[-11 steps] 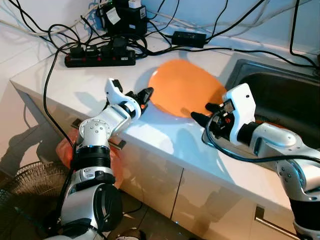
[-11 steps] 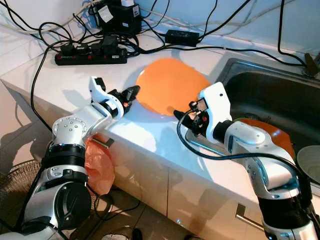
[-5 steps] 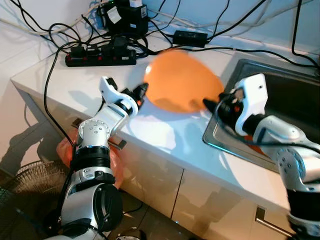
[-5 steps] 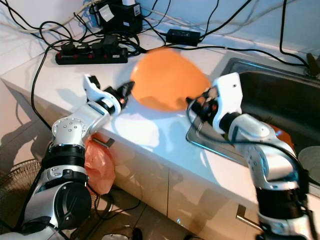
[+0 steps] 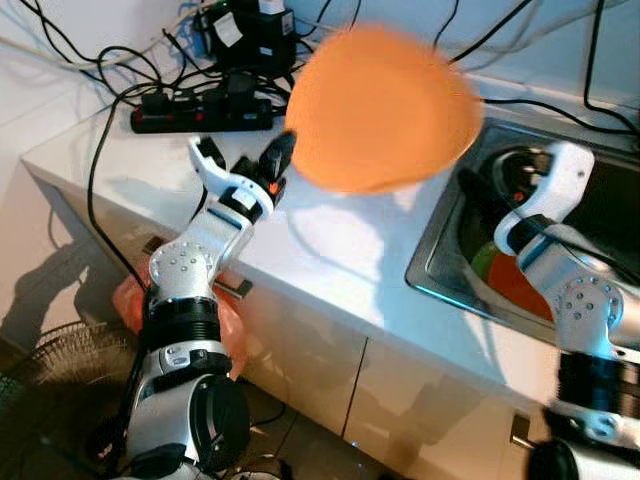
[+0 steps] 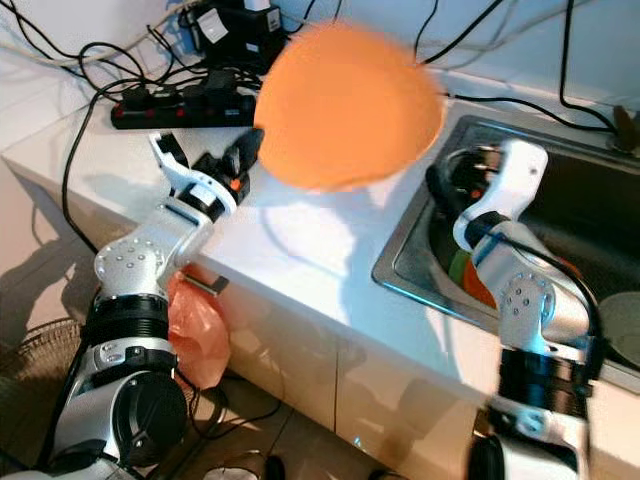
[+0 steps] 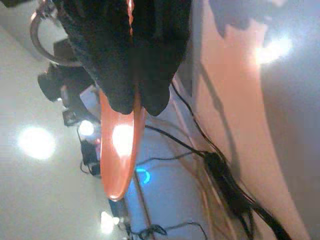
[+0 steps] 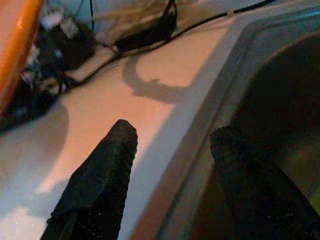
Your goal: Kitchen organization
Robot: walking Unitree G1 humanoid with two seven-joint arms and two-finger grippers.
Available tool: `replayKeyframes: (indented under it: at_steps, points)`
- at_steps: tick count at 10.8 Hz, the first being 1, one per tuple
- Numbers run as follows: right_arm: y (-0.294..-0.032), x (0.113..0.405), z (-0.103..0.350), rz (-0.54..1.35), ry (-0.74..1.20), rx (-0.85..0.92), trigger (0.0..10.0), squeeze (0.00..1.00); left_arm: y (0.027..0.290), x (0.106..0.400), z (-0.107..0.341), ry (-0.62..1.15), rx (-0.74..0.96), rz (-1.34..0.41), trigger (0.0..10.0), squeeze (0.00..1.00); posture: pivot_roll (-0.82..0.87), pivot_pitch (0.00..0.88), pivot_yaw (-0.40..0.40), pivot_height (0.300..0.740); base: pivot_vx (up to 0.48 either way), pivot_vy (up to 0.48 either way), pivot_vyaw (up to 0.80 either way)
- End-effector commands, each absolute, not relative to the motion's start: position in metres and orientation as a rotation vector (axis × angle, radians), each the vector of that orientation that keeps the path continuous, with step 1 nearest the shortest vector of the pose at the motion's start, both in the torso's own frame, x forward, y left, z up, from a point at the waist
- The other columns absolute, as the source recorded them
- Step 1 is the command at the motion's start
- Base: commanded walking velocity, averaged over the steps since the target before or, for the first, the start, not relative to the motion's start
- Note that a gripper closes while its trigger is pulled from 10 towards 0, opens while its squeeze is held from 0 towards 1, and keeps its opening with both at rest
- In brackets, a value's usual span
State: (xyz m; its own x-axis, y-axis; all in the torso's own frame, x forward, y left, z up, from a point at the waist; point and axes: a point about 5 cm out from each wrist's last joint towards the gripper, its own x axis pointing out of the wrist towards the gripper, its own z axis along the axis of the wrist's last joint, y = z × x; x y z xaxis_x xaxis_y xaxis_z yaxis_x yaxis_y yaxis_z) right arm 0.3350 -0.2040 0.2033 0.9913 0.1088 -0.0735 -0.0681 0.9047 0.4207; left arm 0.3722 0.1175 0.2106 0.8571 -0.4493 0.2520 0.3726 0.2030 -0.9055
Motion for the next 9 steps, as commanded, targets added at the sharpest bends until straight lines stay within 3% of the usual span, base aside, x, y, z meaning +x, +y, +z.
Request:
replayKeyframes:
  at_steps: [1,7,9]
  points:
    - [-0.202,0.339,0.210,0.104,0.058,0.475,10.0,0.00,0.115,0.370,0.219,0.038,-1.241,-0.632,0.0,0.00,0.05,0.057,0.035,0.740,0.000,0.000,0.00]
    - [-0.225,0.336,0.237,-0.024,-0.198,0.645,10.0,0.00,0.126,0.373,0.219,0.008,-1.250,-0.577,0.0,0.00,0.05,0.058,0.037,0.740,0.000,0.000,0.00]
    - [-0.215,0.336,0.239,0.049,-0.197,0.666,10.0,0.00,0.123,0.373,0.219,0.013,-1.250,-0.584,0.0,0.00,0.06,0.059,0.036,0.740,0.000,0.000,0.00]
